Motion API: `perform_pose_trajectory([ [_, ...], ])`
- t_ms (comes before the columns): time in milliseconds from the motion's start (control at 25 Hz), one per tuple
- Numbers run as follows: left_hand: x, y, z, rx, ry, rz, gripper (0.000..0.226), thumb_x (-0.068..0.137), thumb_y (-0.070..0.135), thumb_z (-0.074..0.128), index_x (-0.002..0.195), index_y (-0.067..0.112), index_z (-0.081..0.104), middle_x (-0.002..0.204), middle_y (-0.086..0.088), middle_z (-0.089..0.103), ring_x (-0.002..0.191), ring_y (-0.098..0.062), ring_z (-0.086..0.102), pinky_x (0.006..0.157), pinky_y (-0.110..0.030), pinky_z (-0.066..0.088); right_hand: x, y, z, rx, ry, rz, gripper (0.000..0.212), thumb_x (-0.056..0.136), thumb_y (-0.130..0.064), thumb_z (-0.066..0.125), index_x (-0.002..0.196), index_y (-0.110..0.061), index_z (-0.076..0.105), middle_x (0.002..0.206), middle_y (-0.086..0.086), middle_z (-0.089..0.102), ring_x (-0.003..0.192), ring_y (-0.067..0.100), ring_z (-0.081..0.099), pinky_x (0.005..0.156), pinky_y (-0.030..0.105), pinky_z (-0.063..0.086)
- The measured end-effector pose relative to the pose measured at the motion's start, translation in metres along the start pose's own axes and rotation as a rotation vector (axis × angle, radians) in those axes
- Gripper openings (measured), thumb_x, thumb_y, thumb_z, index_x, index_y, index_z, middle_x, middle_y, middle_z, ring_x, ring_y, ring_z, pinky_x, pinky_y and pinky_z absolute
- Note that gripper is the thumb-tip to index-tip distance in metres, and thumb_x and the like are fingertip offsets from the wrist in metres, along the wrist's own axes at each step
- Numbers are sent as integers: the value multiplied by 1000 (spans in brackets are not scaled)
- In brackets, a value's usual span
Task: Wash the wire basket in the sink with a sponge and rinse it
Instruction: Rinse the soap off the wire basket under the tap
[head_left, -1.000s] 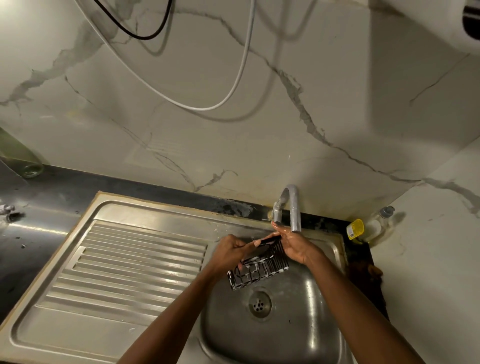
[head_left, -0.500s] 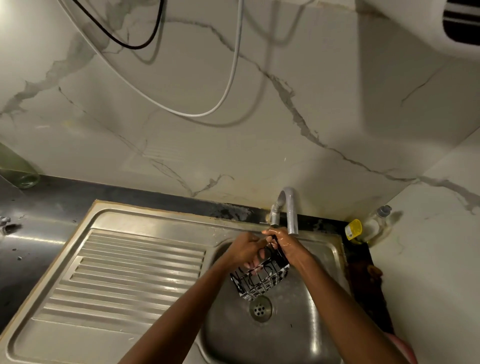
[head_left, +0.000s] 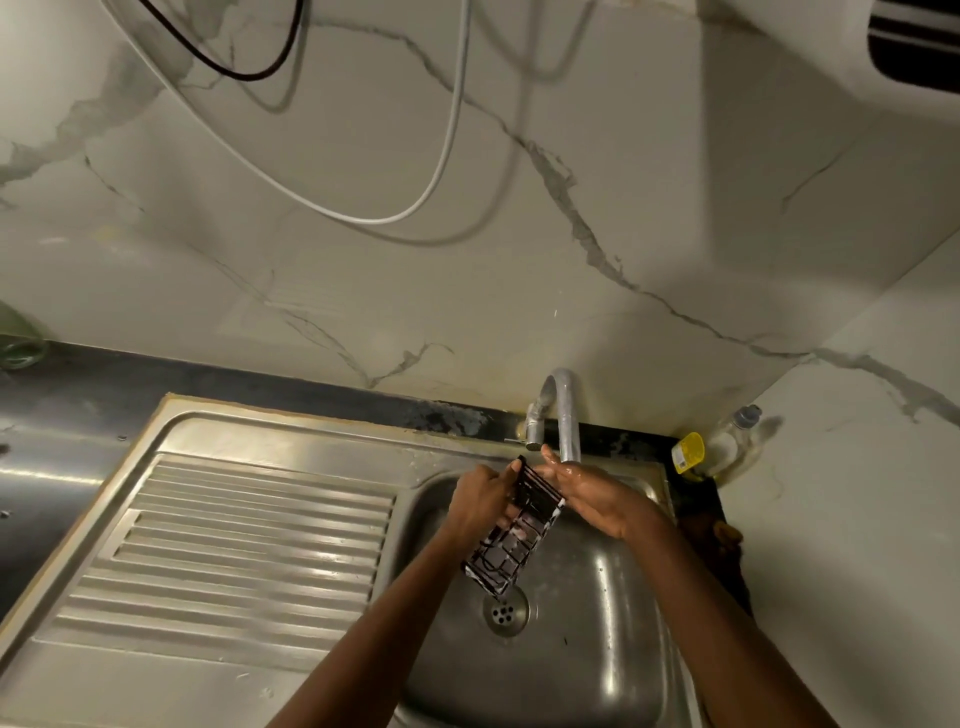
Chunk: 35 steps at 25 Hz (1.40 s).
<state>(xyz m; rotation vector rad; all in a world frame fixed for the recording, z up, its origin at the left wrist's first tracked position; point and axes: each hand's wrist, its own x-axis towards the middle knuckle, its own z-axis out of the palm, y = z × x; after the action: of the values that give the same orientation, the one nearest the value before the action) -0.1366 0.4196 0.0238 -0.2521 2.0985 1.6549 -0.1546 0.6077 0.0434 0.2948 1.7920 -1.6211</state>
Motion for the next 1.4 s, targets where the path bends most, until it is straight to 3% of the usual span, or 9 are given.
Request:
perform_pose_trajectory([
  [120,-3,6,-1,-44,-5,-20,51,108,46,48,84,6,69,61,-1,69,49,-8,64,53,-19,51,-15,-8,-12,-20,-16,-42,47,103,-38,43,139,-11,57,143,4,58,133,14,52,111,31,38],
  [440,7,9,-3,-88,178,-139,51,106,50,50,85,7,69,87,-15,76,79,-28,75,86,-45,62,-7,4,-5,322,-84,-331,53,100,-17,27,128,20,53,133,35,56,132,41,52,118,45,30],
  [560,7,8,-6,-111,171,-142,46,101,49,60,90,6,72,86,-14,78,80,-30,77,83,-47,64,1,3,14,320,-70,-302,47,107,-18,29,128,14,57,131,29,61,130,35,56,115,41,38],
  [720,5,6,-14,-82,138,-110,34,92,41,76,86,7,76,76,-9,78,65,-22,76,71,-36,65,8,-6,26,370,142,-326,51,107,-28,37,118,15,62,114,30,69,108,40,69,91,39,56],
  [920,1,3,-18,-45,131,-107,29,92,30,78,87,1,75,74,-11,76,55,-15,67,65,-35,59,6,-20,34,6,365,-351,37,100,-27,58,94,6,72,87,17,77,80,31,76,73,30,58],
  [1040,1,-2,-15,-5,139,-130,37,85,41,83,83,5,76,72,-8,76,57,-20,69,67,-40,64,8,-16,38,-84,497,-319,22,92,-23,71,92,-2,75,83,8,78,81,24,76,73,32,60],
  [1160,3,-4,-17,-2,115,-144,37,82,42,84,84,7,76,74,-9,78,68,-29,77,75,-50,66,7,-12,33,-48,371,-51,18,92,-25,70,98,-8,75,101,9,77,96,20,72,79,31,56],
  [1320,-5,0,-21,97,8,-49,26,87,31,83,89,6,76,71,-5,77,57,-15,72,62,-29,61,11,-21,19,-102,95,92,43,97,-46,56,109,-8,70,114,16,73,108,27,68,100,40,50],
  [1400,-11,6,-25,142,-36,16,19,82,25,87,87,9,78,71,-1,77,57,-9,71,58,-19,55,11,-28,23,-45,-16,99,53,96,-52,52,115,-5,69,114,15,71,103,26,67,96,38,51],
])
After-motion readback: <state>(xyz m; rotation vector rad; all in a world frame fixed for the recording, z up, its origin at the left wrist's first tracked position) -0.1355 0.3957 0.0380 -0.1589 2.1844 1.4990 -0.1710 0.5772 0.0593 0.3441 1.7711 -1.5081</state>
